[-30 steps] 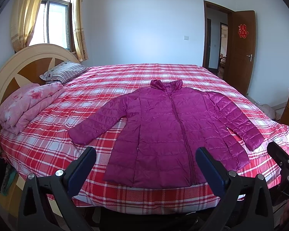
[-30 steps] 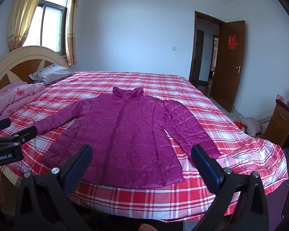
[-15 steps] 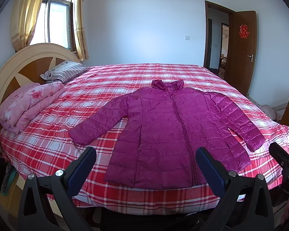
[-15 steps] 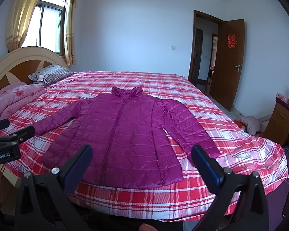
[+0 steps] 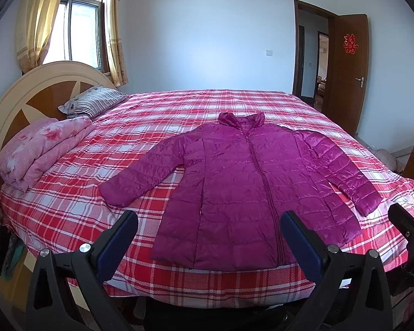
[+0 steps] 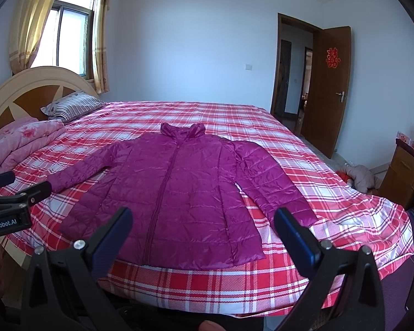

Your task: Fold large clothes

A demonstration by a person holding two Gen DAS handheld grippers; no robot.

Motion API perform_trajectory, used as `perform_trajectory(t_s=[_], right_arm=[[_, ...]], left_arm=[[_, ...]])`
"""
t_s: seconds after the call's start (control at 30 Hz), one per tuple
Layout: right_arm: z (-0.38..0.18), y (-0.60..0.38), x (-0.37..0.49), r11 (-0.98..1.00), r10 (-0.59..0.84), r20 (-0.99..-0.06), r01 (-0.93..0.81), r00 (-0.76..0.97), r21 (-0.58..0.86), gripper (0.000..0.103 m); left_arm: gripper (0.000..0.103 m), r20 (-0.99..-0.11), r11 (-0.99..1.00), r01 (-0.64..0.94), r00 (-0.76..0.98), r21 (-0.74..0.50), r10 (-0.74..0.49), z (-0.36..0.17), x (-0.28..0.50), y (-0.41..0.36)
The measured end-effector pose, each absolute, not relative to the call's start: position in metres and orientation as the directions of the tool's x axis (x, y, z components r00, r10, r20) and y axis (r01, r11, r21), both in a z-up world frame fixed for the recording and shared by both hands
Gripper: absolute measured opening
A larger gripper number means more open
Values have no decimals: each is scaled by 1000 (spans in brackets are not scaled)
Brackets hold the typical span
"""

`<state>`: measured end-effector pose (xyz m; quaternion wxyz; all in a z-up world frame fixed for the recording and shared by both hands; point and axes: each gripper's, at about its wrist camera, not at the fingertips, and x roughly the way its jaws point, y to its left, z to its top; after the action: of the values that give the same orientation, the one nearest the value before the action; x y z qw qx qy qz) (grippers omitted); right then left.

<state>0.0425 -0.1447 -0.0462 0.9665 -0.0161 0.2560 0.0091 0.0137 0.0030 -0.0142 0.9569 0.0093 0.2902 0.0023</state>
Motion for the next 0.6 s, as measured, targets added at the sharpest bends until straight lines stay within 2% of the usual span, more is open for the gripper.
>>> perform_trajectory(t_s=[0.6], right_arm=[[-50,-144,45,999,23,-502,-32,865,-10,103]], left_arm=[[102,-560,1000,-7,829,19,16,-17,16,4]])
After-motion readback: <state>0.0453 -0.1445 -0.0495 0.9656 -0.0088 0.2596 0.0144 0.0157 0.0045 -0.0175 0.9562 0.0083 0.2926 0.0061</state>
